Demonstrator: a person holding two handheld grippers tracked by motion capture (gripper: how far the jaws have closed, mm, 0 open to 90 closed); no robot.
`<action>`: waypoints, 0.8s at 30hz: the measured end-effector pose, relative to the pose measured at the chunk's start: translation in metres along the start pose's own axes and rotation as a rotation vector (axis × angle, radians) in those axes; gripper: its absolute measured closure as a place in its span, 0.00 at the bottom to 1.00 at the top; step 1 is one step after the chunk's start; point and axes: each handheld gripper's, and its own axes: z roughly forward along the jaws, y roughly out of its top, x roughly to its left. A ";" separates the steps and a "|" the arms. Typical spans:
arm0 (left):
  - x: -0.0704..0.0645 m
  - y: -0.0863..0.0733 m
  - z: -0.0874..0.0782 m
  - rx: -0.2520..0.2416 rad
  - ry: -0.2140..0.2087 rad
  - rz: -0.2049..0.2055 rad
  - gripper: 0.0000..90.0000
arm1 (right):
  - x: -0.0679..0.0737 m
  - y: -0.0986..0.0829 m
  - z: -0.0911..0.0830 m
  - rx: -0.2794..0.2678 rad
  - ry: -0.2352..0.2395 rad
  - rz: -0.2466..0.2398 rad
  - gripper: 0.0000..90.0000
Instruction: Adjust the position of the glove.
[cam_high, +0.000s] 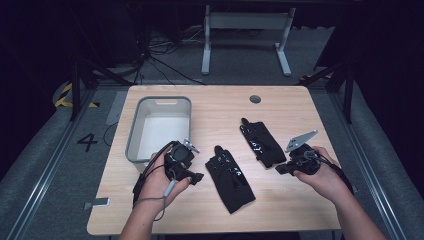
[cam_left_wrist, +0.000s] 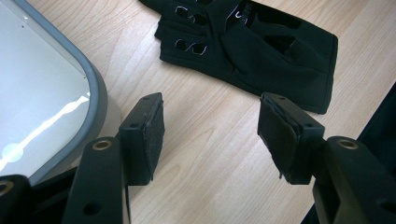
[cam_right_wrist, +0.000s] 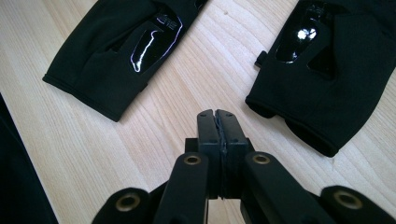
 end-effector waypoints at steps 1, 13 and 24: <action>0.000 0.000 0.000 0.004 -0.001 0.002 0.47 | 0.000 0.000 0.000 -0.002 0.001 0.002 1.00; -0.005 0.003 -0.001 0.002 0.004 0.005 0.43 | 0.021 0.010 0.019 -0.006 0.068 -0.064 1.00; -0.011 0.002 0.005 -0.023 -0.020 0.057 0.51 | 0.066 0.025 0.057 -0.003 0.171 -0.180 1.00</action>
